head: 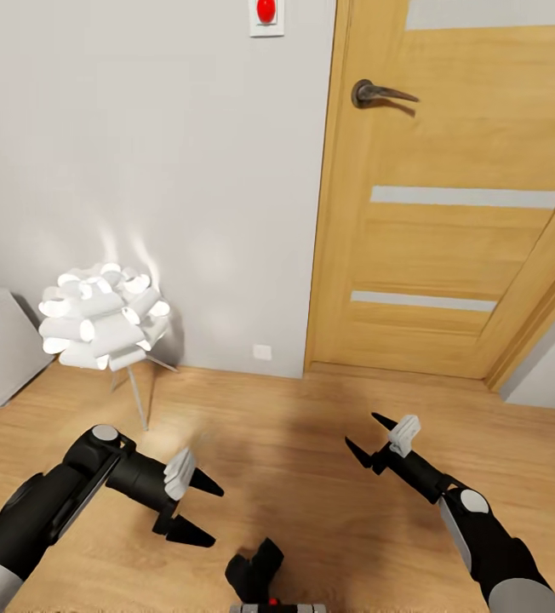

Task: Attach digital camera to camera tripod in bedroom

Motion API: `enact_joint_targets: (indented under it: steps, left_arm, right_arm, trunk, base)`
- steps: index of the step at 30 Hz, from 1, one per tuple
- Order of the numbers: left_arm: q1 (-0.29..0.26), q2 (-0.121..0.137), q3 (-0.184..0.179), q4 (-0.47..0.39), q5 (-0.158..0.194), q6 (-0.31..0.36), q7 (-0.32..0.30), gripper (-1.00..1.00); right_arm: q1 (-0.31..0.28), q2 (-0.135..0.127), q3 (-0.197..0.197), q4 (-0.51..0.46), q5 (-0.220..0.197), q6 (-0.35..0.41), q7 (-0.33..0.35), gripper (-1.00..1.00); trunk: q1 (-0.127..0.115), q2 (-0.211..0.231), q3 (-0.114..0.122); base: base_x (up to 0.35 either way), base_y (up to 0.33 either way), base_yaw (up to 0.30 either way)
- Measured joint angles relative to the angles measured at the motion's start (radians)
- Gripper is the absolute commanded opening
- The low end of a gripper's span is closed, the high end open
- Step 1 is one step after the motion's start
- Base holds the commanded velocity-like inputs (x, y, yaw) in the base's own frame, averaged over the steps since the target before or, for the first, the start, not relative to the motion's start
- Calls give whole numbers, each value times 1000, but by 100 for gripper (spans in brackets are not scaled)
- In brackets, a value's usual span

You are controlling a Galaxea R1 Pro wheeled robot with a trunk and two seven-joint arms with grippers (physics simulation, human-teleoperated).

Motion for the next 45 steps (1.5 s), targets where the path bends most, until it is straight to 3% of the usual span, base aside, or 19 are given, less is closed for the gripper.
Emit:
enact_joint_targets:
  steps: [9,13,17,18,25,36,45]
  left_arm:
    - [0,2,8,-6,1,-3,-3,100]
    - [0,7,43,-8,1,-13,-10,100]
    - [0,20,89,-6,1,-102,-23,100]
    - [0,25,115,-3,1,-139,-32,100]
    - [0,28,191,10,0,-205,-32,100]
    - [0,21,204,85,-2,-363,-32,100]
    - [0,12,184,122,-3,-389,-32,100]
  right_arm:
    - [-5,1,10,-65,-2,4,-3,100]
    - [-22,6,10,-127,-5,15,-2,100]
    - [-25,10,11,-152,-6,60,1,100]
    - [-26,10,17,-156,-6,77,1,100]
    - [-26,11,59,-176,-6,111,2,100]
    - [-26,35,117,-180,-5,152,1,100]
    - [-26,41,120,-180,-5,157,-1,100]
  trunk:
    - [4,-2,-35]
    - [6,-3,-50]
    - [8,-4,-66]
    - [8,-4,-70]
    - [11,-6,-97]
    - [16,-8,-139]
    - [20,-11,-174]
  base:
    - [0,0,0]
    - [0,0,0]
    - [0,0,0]
    - [0,0,0]
    - [0,0,0]
    - [0,0,0]
    - [0,0,0]
